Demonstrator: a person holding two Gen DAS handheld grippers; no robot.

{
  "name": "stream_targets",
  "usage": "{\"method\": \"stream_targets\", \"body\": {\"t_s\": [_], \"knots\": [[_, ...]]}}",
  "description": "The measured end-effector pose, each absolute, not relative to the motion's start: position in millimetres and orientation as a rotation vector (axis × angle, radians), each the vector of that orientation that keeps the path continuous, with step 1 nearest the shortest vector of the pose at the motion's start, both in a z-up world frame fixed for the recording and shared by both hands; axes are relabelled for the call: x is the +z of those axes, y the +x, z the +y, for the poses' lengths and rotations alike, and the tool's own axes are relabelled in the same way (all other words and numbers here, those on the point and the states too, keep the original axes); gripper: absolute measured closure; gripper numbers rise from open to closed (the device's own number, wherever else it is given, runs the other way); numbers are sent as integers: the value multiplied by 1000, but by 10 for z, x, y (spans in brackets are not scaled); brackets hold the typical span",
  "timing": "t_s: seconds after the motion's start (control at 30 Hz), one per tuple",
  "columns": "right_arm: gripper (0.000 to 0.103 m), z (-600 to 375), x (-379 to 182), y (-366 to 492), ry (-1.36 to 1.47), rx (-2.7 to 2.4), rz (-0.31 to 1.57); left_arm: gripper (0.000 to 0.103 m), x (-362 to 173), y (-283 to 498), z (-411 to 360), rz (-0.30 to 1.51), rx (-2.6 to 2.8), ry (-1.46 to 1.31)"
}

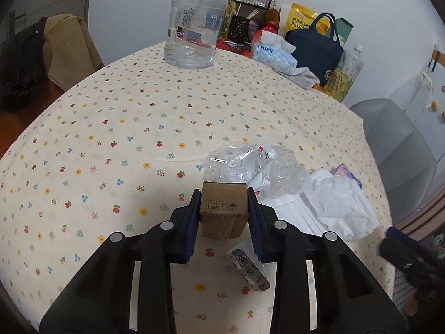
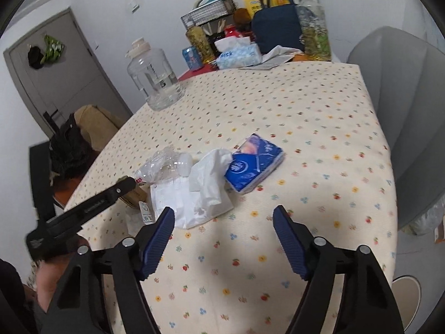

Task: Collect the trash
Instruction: 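Grasp the small cardboard box with the left gripper while the right gripper grasps white tissue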

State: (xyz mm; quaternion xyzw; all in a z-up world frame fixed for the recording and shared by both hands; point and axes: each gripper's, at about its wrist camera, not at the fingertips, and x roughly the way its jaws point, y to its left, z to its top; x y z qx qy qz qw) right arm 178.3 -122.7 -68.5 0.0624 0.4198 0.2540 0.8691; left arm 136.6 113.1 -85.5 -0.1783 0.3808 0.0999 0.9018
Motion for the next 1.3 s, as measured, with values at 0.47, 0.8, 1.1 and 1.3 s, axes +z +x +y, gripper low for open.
{"method": "stream_targets", "body": {"t_s": [0.47, 0.8, 1.1, 1.3], "knots": [[101, -1211, -544, 1789, 205, 708, 847, 71, -326, 1179, 1067, 655, 192, -385], [101, -1766, -311, 1538, 256, 677, 752, 71, -47, 1284, 453, 612, 84, -350], [101, -2559, -210, 1311, 337, 561, 692, 71, 35, 1437, -266, 630, -40, -309], [101, -3112, -183, 1119, 396, 474, 645, 71, 157, 1466, -874, 639, -170, -268]]}}
